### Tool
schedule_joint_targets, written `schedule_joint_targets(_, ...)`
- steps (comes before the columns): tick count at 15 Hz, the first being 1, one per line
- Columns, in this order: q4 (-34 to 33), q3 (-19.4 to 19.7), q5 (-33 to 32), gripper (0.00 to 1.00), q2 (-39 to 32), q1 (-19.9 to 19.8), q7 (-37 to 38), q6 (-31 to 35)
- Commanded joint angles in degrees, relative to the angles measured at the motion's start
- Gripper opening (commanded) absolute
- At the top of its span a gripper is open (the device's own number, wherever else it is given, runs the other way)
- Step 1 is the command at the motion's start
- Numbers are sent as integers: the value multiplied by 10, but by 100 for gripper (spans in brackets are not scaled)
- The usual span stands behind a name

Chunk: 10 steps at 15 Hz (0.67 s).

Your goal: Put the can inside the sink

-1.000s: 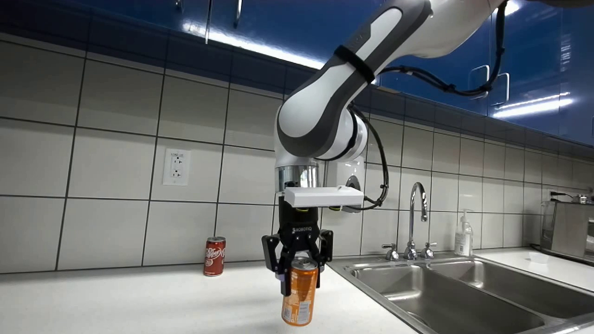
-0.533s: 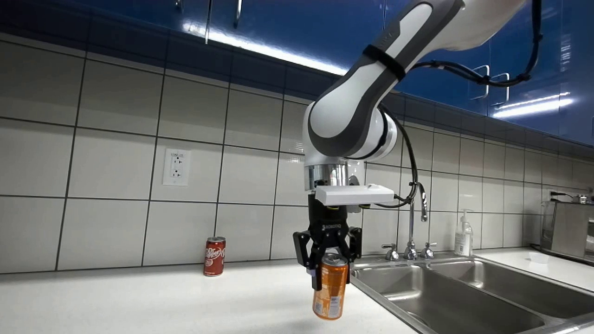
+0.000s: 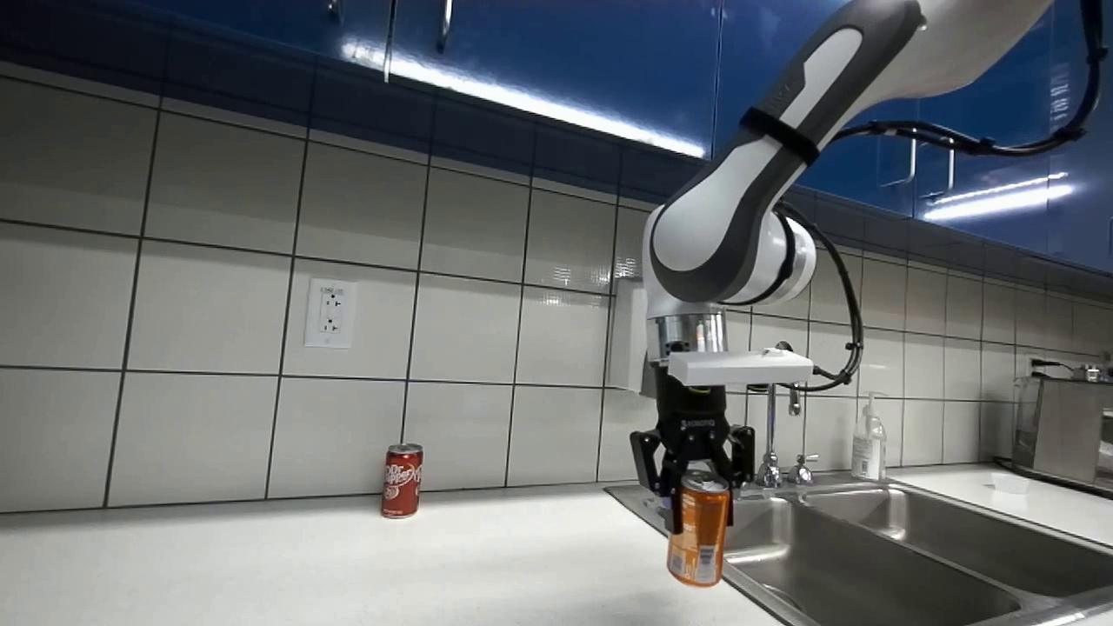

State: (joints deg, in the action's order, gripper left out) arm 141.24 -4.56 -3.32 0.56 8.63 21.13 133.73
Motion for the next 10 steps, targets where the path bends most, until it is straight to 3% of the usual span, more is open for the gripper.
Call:
schedule_joint_targets(1, 23, 28, 7, 39, 36, -45, -55, 6)
schedule_joint_targets(10, -21, 111, 6, 39, 9, -134, -190, -11)
